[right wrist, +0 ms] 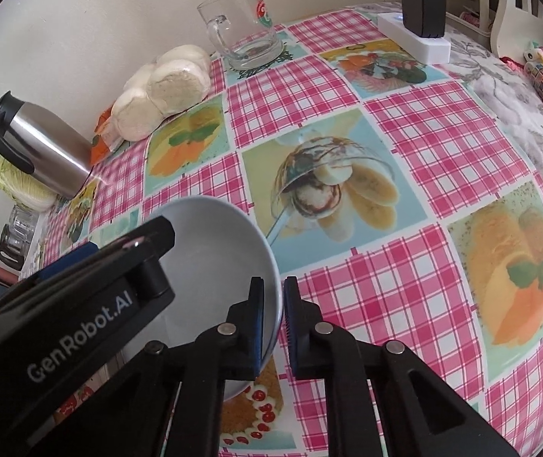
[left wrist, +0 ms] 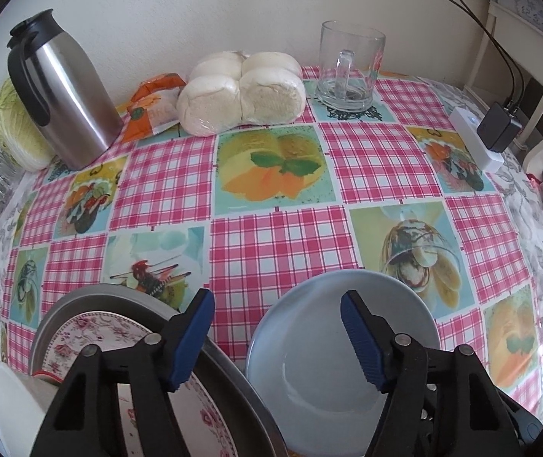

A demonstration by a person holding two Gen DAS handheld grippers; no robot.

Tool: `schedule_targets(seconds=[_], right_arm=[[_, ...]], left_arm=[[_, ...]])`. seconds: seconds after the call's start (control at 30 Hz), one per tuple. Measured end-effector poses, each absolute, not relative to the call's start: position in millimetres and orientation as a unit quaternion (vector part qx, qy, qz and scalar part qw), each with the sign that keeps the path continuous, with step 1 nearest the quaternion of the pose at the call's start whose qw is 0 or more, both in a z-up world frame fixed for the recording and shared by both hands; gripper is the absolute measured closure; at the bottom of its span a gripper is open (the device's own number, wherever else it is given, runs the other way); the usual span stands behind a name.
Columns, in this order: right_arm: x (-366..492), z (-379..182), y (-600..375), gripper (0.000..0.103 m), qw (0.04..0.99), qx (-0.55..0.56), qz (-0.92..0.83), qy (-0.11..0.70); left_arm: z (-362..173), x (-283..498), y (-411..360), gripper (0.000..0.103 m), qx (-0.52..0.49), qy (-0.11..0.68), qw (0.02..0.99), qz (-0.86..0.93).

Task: Organize plates and bowls
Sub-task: 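Lift the white round bowl and carry it over the steel basin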

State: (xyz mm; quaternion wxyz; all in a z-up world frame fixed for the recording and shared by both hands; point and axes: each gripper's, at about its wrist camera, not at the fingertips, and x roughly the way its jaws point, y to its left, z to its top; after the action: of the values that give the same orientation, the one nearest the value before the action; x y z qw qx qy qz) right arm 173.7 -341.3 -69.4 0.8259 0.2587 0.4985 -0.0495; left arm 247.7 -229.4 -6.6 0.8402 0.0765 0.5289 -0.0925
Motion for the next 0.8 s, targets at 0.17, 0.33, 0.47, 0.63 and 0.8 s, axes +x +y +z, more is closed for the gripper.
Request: schedule_targets(seconds=[0.17,0.33,0.47,0.63,0.8], right_arm=[[174,-71,-347,0.092,0.825,0.266,-0.05,0.496],[170,-71,-352,0.092,0.826,0.268,-0.056,0.493],[169,-71,-355,0.092,0.826,0.269,-0.059,0.492],[168,-70,-354,0.092,0.827,0.268,-0.059,0.491],[168,-71,-354,0.092,0.827,0.269,-0.057,0.489]], left_arm=[[-12,248,-230,0.042,0.069,0.537,0.834,-0.102],[-17,248,-232,0.05,0.066,0.545,0.829,-0.11],[-21,248,-234,0.055,0.06,0.552,0.823,-0.118],[-23,249,-234,0.056,0.055,0.553,0.823,-0.122],[-23,248,-235,0.063,0.054,0.552,0.822,-0.128]])
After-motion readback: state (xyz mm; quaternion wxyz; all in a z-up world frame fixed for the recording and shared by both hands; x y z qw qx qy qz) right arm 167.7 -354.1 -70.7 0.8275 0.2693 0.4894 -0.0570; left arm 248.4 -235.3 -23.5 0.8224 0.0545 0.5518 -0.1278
